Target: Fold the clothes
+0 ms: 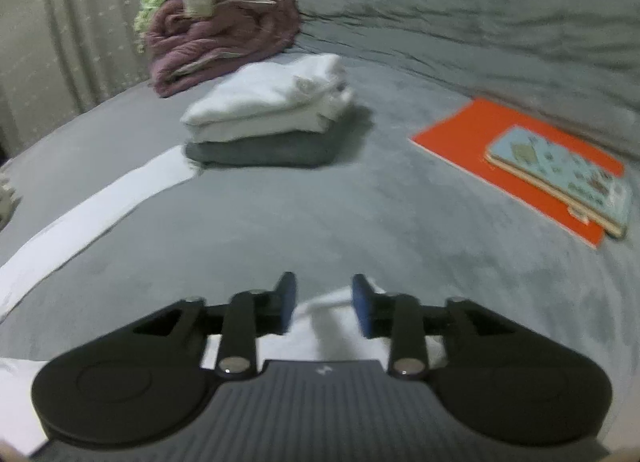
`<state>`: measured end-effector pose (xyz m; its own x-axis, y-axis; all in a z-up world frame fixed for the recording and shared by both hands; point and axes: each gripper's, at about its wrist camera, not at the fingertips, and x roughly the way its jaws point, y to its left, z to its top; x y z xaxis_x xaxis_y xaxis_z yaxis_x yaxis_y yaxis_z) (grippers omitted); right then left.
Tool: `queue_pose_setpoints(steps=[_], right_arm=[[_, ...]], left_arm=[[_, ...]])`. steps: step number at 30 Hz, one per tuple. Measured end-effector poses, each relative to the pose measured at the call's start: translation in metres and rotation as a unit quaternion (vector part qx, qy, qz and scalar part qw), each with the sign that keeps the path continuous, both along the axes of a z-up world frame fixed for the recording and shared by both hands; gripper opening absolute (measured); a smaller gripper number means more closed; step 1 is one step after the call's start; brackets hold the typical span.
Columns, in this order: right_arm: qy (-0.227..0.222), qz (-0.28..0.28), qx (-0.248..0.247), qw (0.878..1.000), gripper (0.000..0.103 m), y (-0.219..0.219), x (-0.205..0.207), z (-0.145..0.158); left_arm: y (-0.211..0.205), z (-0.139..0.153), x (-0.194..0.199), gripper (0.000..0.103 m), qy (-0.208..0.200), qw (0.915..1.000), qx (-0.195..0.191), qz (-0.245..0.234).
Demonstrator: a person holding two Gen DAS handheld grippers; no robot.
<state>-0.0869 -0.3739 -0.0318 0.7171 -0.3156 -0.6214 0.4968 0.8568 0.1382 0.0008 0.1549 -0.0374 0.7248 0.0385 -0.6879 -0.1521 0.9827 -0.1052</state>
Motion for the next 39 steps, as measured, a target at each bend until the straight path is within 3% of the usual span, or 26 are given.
queue_pose_setpoints(steps=[3,8,15,18,22,24,29,32,36,39], right_arm=[[-0.004,0.037,-0.003,0.999,0.043,0.017,0.01,0.008],[-0.014,0.122,0.01,0.992,0.059,0.057,0.034,0.02],[-0.023,0.243,0.036,0.969,0.073,0.131,0.08,0.027],[-0.022,0.287,0.048,0.956,0.074,0.167,0.105,0.024],[-0.021,0.353,0.063,0.933,0.077,0.216,0.141,0.02],[-0.022,0.387,0.06,0.92,0.079,0.24,0.158,0.017],[-0.016,0.473,0.02,0.881,0.088,0.3,0.194,0.008],[-0.014,0.512,-0.014,0.859,0.095,0.332,0.21,-0.001],[-0.009,0.546,-0.037,0.837,0.097,0.366,0.228,-0.01],[-0.001,0.566,-0.045,0.823,0.099,0.387,0.24,-0.013]], left_arm=[[-0.002,-0.006,0.019,0.056,0.001,0.9999,0.0,-0.01],[-0.004,-0.018,0.032,0.058,-0.019,0.9993,0.012,-0.031],[-0.003,-0.027,0.041,0.064,-0.018,0.9989,0.013,-0.041],[0.0,-0.027,0.042,0.064,-0.016,0.9988,0.013,-0.045],[0.006,-0.027,0.045,0.058,-0.016,0.9989,0.004,-0.043],[0.009,-0.027,0.044,0.043,-0.017,0.9992,0.003,-0.037],[0.017,-0.028,0.047,0.044,-0.018,0.999,-0.007,-0.041],[0.017,-0.03,0.049,0.048,-0.016,0.9989,-0.008,-0.044],[0.013,-0.03,0.049,0.064,-0.015,0.9984,-0.009,-0.054],[0.011,-0.029,0.049,0.066,-0.013,0.9982,-0.011,-0.058]])
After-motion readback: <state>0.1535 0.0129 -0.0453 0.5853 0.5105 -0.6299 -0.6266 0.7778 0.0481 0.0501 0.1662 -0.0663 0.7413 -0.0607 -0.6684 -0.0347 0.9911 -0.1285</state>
